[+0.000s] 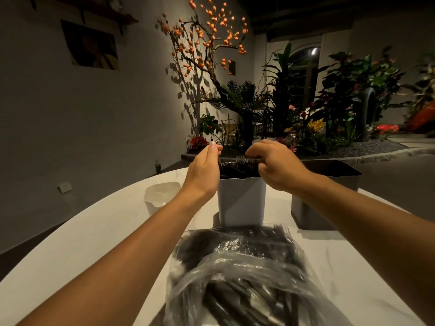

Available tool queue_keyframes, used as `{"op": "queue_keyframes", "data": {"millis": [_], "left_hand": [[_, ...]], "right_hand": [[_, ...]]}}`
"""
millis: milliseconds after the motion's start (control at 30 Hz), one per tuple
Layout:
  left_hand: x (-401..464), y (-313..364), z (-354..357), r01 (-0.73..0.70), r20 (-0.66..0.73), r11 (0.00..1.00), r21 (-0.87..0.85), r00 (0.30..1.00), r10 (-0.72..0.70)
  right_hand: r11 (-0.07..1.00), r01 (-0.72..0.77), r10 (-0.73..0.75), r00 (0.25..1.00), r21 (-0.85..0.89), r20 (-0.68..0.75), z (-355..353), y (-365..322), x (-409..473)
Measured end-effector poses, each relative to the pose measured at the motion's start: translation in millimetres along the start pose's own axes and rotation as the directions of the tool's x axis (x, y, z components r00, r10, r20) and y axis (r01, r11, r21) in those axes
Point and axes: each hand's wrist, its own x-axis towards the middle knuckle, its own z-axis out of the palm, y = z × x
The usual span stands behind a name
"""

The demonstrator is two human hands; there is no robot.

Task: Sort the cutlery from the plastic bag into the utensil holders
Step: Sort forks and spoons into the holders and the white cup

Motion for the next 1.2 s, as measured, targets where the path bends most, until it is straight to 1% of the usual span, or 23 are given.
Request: {"op": "queue_keyframes", "data": {"millis": [100,167,267,333,367,400,433,467,500,533,567,600,633,667,733,800,933,1067,1200], "left_hand": [[-25.6,14.2,-5.8,-0.02,0.001,0.999,0.045,1.0,0.02],[-46.4,21.3,-9.9,-0.034,0.021,0.999,0.043,0.999,0.033],[-84.8,29.0,-15.4,-0.024,0.072,0.999,0.024,0.997,0.022],[-111.4,29.2,-18.0,-0.03,0.094,0.998,0.047,0.995,0.025],[-124.3,27.4,-19.2,-0.035,0.102,0.998,0.061,0.994,0.029],[-136.5,25.1,-19.7,-0.041,0.108,0.996,0.075,0.994,0.033],[-148.5,21.9,-19.7,-0.037,0.114,0.995,0.089,0.993,0.026],[-159.3,17.4,-19.0,-0.022,0.118,0.994,0.104,0.993,0.01],[-169.2,12.7,-18.1,-0.009,0.12,0.992,0.122,0.993,-0.005],[-178.4,7.3,-17.1,-0.002,0.123,0.99,0.144,0.992,-0.016],[-186.9,0.9,-16.0,0.002,0.124,0.987,0.16,0.992,-0.023],[-193.8,-6.3,-15.1,0.007,0.116,0.987,0.163,0.993,-0.026],[-199.4,-13.9,-14.6,0.013,0.095,0.987,0.158,0.995,-0.028],[-203.7,-21.8,-15.2,0.016,0.063,0.988,0.154,0.998,-0.026],[-208.8,-33.9,-19.2,0.012,0.008,0.99,0.142,1.0,-0.013],[-209.1,-40.2,-24.9,0.013,-0.029,0.993,0.113,1.0,-0.01],[-207.0,-41.5,-33.3,0.023,-0.083,0.998,0.056,0.996,-0.019],[-210.2,-41.4,-32.3,-0.029,-0.049,0.993,0.112,0.998,0.035],[-212.8,-42.1,-30.5,-0.068,-0.04,0.983,0.168,0.996,0.076]], "right_hand": [[0.999,0.034,-0.032,0.998,0.04,-0.053,-10.1,-12.0,-24.0],[0.993,0.085,-0.08,0.995,0.078,-0.057,-16.5,-23.8,-44.7],[0.972,0.153,-0.164,0.985,0.178,0.05,-26.3,-45.9,-82.7],[0.964,0.182,-0.215,0.962,0.193,0.167,-29.7,-59.2,-107.2],[0.965,0.161,-0.213,0.941,0.205,0.264,-29.1,-64.8,-119.5],[0.97,0.115,-0.192,0.903,0.214,0.383,-27.4,-68.9,-130.8],[0.978,0.058,-0.154,0.847,0.201,0.509,-24.6,-72.2,-141.5],[0.989,0.016,-0.105,0.776,0.146,0.622,-20.8,-74.7,-151.4],[0.998,0.015,-0.051,0.707,0.057,0.705,-16.6,-76.6,-159.9],[0.998,0.044,0.0,0.657,-0.039,0.754,-11.5,-78.2,-167.6],[0.989,0.087,0.038,0.632,-0.119,0.774,-5.3,-79.5,-175.0],[0.975,0.135,0.053,0.64,-0.179,0.766,1.6,-80.0,-181.2],[0.959,0.17,0.053,0.677,-0.226,0.734,9.8,-79.1,-187.1],[0.946,0.188,0.045,0.73,-0.263,0.682,17.7,-78.2,-192.9],[0.94,0.18,0.013,0.83,-0.29,0.557,33.0,-76.3,-202.1],[0.953,0.126,0.016,0.887,-0.275,0.462,43.4,-74.2,-206.7],[0.968,0.071,0.031,0.918,-0.24,0.395,48.6,-73.7,-211.5],[0.955,0.072,0.024,0.948,-0.286,0.318,46.5,-74.6,-215.6],[0.949,0.101,-0.013,0.958,-0.297,0.286,43.1,-79.0,-219.5]]}}
